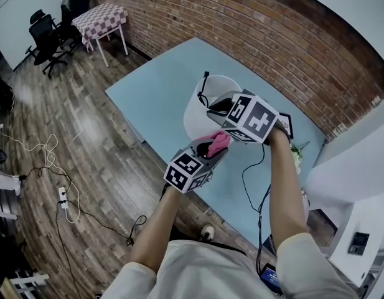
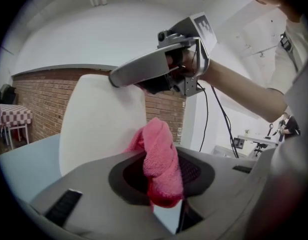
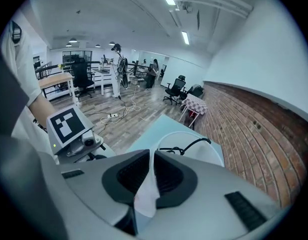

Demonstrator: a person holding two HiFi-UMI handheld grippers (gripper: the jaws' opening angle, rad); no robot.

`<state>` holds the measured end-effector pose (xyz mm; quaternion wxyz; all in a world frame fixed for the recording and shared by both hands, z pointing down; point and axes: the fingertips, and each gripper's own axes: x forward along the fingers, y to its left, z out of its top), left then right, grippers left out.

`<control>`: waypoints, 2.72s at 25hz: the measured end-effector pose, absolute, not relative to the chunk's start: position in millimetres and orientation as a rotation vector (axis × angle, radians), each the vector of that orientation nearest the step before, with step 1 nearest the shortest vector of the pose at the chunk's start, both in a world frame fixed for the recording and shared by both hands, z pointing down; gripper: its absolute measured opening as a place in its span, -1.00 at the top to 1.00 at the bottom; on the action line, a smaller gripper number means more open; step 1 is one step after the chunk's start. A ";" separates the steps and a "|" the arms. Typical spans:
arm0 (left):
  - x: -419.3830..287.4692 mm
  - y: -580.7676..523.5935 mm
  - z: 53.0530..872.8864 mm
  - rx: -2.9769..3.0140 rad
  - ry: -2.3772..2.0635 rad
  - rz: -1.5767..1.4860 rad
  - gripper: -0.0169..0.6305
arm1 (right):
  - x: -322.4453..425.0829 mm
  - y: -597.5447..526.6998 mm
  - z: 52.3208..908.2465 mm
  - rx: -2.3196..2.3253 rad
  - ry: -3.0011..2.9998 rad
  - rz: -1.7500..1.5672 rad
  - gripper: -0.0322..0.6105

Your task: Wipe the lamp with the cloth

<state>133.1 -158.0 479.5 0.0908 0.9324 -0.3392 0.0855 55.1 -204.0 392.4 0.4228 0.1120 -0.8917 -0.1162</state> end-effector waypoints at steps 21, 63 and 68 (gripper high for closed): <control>65.0 -158.5 341.0 2.820 -1.616 0.423 0.56 | 180.5 -197.5 331.5 0.769 -2.725 -0.001 0.83; 153.1 -172.5 498.6 2.666 -1.209 0.809 0.56 | 252.1 -141.7 437.8 1.068 -2.653 0.376 0.90; 158.0 -166.7 516.8 2.662 -1.166 0.904 0.56 | 251.9 -138.9 435.7 1.069 -2.661 0.343 0.90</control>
